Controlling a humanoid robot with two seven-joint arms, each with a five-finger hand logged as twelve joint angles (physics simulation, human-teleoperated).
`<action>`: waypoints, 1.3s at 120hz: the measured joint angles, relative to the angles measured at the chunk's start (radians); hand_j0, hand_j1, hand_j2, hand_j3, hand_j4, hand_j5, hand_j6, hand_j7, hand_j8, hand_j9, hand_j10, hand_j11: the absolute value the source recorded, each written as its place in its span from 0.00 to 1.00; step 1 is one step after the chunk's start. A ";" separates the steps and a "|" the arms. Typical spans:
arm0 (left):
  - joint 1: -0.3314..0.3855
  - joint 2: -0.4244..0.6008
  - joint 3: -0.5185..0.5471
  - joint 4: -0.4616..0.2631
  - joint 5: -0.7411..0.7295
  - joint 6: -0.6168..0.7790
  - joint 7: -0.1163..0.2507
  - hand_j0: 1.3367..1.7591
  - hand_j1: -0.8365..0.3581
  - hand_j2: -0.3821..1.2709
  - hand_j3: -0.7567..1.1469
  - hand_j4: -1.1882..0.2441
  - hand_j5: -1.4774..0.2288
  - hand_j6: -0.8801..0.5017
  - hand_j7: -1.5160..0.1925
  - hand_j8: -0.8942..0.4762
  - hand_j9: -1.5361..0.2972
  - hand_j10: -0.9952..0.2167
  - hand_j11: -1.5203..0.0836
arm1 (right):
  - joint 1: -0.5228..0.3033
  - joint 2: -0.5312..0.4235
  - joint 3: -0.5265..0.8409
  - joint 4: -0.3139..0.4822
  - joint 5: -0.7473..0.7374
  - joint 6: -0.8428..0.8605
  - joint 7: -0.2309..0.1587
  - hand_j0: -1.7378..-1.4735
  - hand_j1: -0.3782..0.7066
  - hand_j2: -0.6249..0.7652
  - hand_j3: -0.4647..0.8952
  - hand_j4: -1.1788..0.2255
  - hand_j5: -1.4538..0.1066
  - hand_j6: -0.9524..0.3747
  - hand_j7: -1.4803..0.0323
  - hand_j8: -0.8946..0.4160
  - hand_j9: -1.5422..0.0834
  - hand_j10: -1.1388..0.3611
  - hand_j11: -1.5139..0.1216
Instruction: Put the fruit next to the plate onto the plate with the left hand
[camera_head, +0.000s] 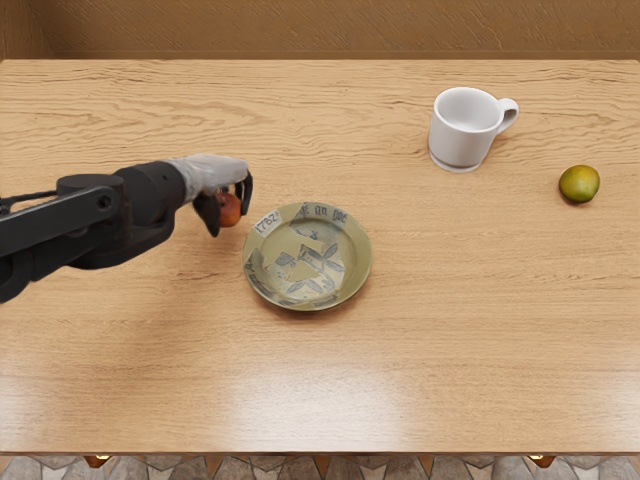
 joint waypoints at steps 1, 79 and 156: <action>-0.005 -0.001 0.000 -0.002 -0.004 -0.003 0.000 0.75 0.44 0.45 0.39 0.34 0.21 0.39 0.25 0.36 0.26 0.17 0.29 | 0.000 0.000 0.000 0.000 0.000 0.000 0.000 0.30 0.03 0.45 0.34 0.84 0.93 0.72 0.98 0.68 0.95 0.76 0.93; 0.005 -0.187 -0.012 0.002 -0.061 -0.072 0.000 0.75 0.49 0.44 0.40 0.31 0.22 0.34 0.26 0.32 0.27 0.18 0.29 | -0.011 0.000 0.000 -0.001 0.000 -0.001 0.000 0.30 0.03 0.45 0.34 0.84 0.93 0.72 0.98 0.68 0.95 0.76 0.93; 0.003 -0.113 -0.103 -0.078 -0.192 -0.045 0.000 0.76 0.89 0.26 0.40 0.74 0.76 0.56 0.78 0.58 0.74 0.71 0.84 | -0.012 0.000 0.000 -0.009 0.001 -0.001 0.000 0.30 0.03 0.45 0.34 0.84 0.93 0.72 0.98 0.68 0.95 0.76 0.93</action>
